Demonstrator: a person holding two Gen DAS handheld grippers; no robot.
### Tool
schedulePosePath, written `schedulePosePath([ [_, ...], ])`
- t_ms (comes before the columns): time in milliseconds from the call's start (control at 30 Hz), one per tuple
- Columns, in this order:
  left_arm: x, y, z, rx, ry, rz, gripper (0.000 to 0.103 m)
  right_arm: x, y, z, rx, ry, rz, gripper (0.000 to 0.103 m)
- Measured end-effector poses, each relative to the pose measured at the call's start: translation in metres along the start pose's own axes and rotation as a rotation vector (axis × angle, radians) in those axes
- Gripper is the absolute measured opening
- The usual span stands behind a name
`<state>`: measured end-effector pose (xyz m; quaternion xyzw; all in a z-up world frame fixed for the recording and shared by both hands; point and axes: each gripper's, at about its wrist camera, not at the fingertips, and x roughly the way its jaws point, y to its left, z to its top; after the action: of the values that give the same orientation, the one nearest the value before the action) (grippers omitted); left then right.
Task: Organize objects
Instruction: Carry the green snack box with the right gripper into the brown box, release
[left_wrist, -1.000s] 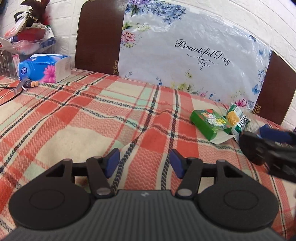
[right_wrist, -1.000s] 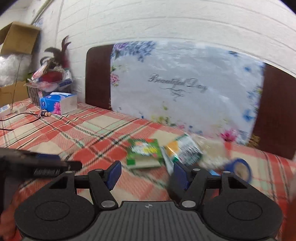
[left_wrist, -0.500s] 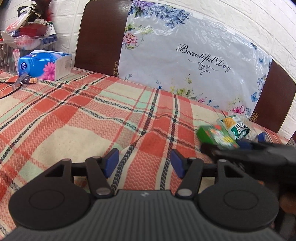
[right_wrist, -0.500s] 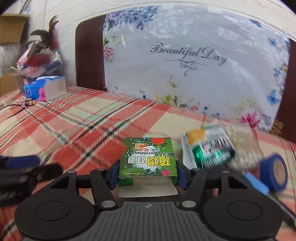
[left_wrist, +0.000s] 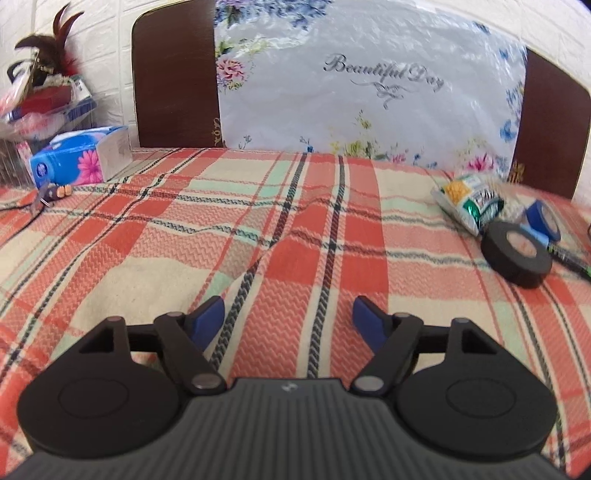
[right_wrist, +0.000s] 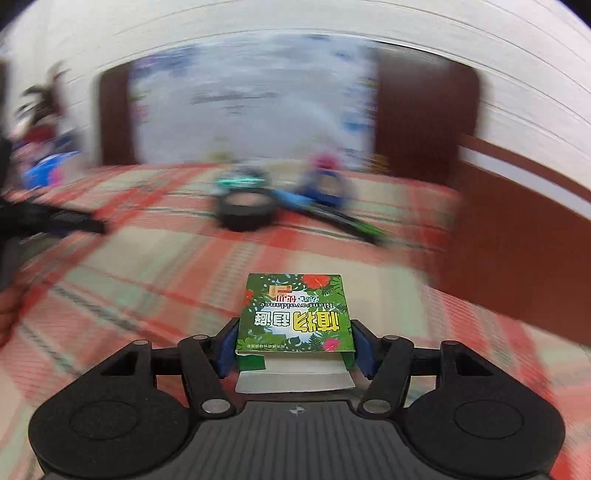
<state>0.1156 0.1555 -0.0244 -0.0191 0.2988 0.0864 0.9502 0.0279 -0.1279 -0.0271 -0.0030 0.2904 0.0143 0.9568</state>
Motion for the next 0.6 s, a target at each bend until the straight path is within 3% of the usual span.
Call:
schedulePosePath([
  [67,-0.010,-0.012,-0.003,-0.001,0.026,0.020,0.079,-0.009,-0.028,-0.004,0.092,0.005,-0.026,0.060],
  [100,-0.016,-0.018,-0.004,-0.022,0.045,-0.002,0.078,-0.013,-0.035,-0.007,0.116,0.004,-0.005,0.068],
  [133,-0.023,-0.027,-0.005,-0.048,0.057,-0.051,0.077,-0.016,-0.039,-0.011,0.122,0.003,0.019,0.082],
  [200,-0.040,-0.052,-0.006,-0.069,0.062,-0.160,0.077,-0.019,-0.035,-0.017,0.102,0.006,0.000,0.095],
  [367,-0.073,-0.134,-0.003,0.061,0.142,-0.419,0.077,-0.018,-0.034,-0.019,0.066,0.003,0.009,0.094],
  [500,-0.077,-0.172,-0.002,0.075,0.273,-0.605,0.077,-0.022,-0.033,-0.021,0.033,0.003,0.004,0.093],
  [600,-0.077,-0.194,-0.004,0.099,0.336,-0.672,0.077,-0.027,-0.037,-0.022,0.022,-0.004,0.009,0.092],
])
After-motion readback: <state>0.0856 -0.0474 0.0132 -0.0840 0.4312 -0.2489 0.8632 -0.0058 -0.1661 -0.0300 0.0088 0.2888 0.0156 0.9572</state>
